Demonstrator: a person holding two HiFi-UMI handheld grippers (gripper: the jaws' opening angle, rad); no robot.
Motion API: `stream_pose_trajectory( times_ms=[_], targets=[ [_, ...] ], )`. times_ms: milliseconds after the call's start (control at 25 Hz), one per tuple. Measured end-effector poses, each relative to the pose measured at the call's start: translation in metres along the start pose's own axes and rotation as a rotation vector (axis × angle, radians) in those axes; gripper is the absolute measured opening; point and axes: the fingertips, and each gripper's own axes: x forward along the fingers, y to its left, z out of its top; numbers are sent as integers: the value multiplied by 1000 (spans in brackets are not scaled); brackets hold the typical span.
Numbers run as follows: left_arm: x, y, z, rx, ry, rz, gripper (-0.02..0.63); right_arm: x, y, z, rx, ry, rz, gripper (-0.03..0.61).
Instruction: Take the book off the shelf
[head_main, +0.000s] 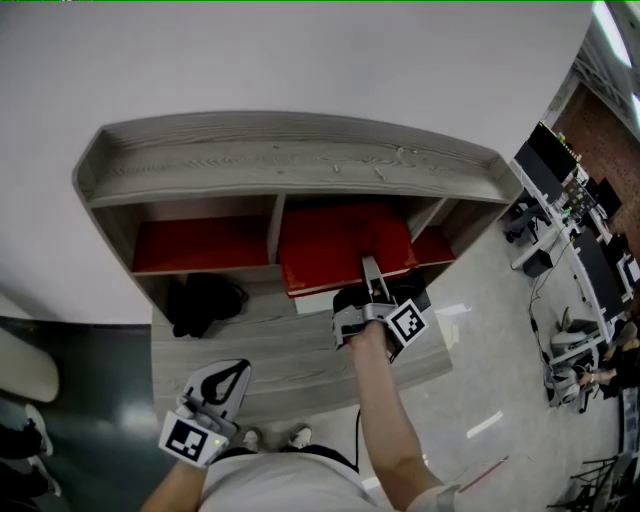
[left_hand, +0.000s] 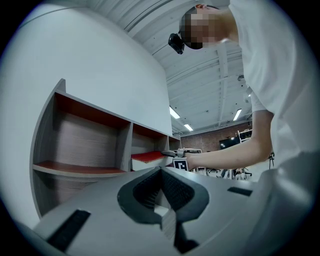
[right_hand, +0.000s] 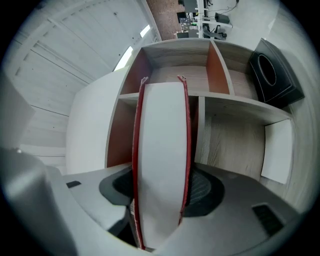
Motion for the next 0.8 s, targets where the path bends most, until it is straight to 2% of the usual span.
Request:
stream_pose_trajectory(
  times_ms=[400,800],
  targets=[
    [2,-2,3,8,0,-16,17,-15,6,4,23,-36,48,253],
    [6,-5,8,8,-12,-36,17,-29,16,14,-6,-55,71,252]
  ],
)
